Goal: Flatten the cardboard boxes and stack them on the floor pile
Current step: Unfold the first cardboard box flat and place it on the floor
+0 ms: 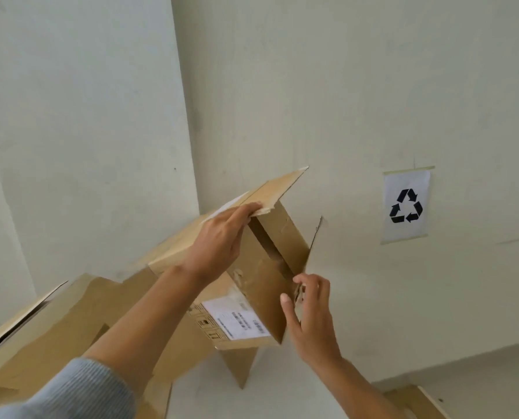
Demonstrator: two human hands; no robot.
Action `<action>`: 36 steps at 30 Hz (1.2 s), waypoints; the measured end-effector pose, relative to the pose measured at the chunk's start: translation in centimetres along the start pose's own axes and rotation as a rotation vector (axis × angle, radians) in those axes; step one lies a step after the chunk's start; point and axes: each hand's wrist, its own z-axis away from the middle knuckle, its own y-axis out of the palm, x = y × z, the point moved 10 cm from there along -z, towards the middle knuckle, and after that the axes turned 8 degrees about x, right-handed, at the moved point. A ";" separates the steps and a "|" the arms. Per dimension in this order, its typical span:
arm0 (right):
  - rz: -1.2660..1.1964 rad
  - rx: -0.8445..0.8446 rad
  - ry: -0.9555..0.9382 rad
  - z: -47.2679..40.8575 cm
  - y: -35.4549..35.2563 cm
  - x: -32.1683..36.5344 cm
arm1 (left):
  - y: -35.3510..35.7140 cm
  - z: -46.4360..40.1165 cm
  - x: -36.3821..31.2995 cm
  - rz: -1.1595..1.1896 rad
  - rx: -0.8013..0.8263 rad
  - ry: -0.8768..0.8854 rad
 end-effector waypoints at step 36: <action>-0.270 0.285 0.058 -0.5 4.6 1.1 | 0.9 3.6 9.1 0.291 0.169 -0.321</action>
